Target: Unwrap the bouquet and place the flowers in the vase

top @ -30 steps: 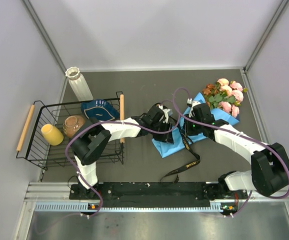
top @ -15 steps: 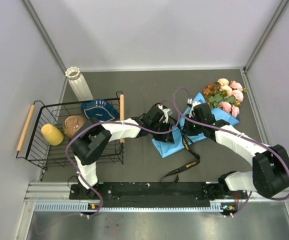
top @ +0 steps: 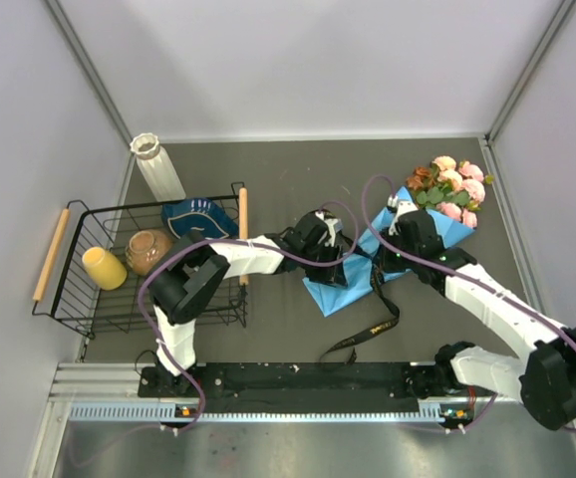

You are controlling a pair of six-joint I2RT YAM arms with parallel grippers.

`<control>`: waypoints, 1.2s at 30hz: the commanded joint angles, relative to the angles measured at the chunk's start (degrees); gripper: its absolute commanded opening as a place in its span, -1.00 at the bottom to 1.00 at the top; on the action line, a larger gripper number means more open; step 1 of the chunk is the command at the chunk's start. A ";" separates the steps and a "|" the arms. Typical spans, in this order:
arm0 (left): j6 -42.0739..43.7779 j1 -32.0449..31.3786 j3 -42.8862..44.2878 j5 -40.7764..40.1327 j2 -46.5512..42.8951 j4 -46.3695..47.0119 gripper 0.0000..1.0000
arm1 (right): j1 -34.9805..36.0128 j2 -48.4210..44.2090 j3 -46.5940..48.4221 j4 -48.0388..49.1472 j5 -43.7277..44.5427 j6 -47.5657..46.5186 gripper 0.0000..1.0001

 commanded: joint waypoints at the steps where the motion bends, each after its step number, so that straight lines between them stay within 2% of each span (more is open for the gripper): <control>1: -0.22 1.08 1.42 -2.16 1.88 -1.19 -0.13 | 0.52 -5.81 -2.27 -2.42 3.26 2.99 -1.00; 10: -0.49 2.05 1.78 -1.99 2.41 -0.93 -0.13 | 0.61 -12.40 -6.14 -8.22 6.43 6.60 -1.00; 17: -0.14 2.31 1.69 -1.90 1.98 -0.84 -0.13 | 0.43 -12.41 -7.54 -10.24 2.66 13.08 -1.00; 21: 0.30 2.31 1.60 -1.72 1.80 -0.75 -0.13 | -2.02 -11.62 -9.13 -11.64 -1.12 16.97 -1.00; 24: 0.48 2.31 1.34 -1.72 1.53 -0.58 -0.12 | -3.17 -13.90 -9.31 -14.10 1.93 17.06 -1.00; 27: 0.39 2.31 1.25 -1.28 1.62 -0.23 -0.12 | -3.52 -17.32 -9.22 -15.34 2.39 17.50 -0.49; 28: 0.39 2.31 1.25 -1.19 1.71 -0.05 -0.11 | -3.52 -17.85 -8.87 -14.56 2.04 17.67 -0.20; 29: 0.48 2.31 1.25 -1.11 1.71 0.12 -0.11 | -3.52 -18.21 -8.70 -13.59 0.82 16.89 -0.09; 31: 0.30 2.31 1.25 -0.84 1.80 0.39 -0.11 | -3.43 -17.78 -8.26 -11.40 -0.16 15.48 0.02; 34: 0.13 2.31 1.25 -0.41 1.89 0.57 -0.11 | -3.52 -14.70 -6.59 -9.20 0.63 12.23 0.04; 36: 0.13 2.31 1.25 -0.32 1.71 0.57 -0.11 | -3.26 -11.38 -5.71 -6.13 -3.04 8.46 0.03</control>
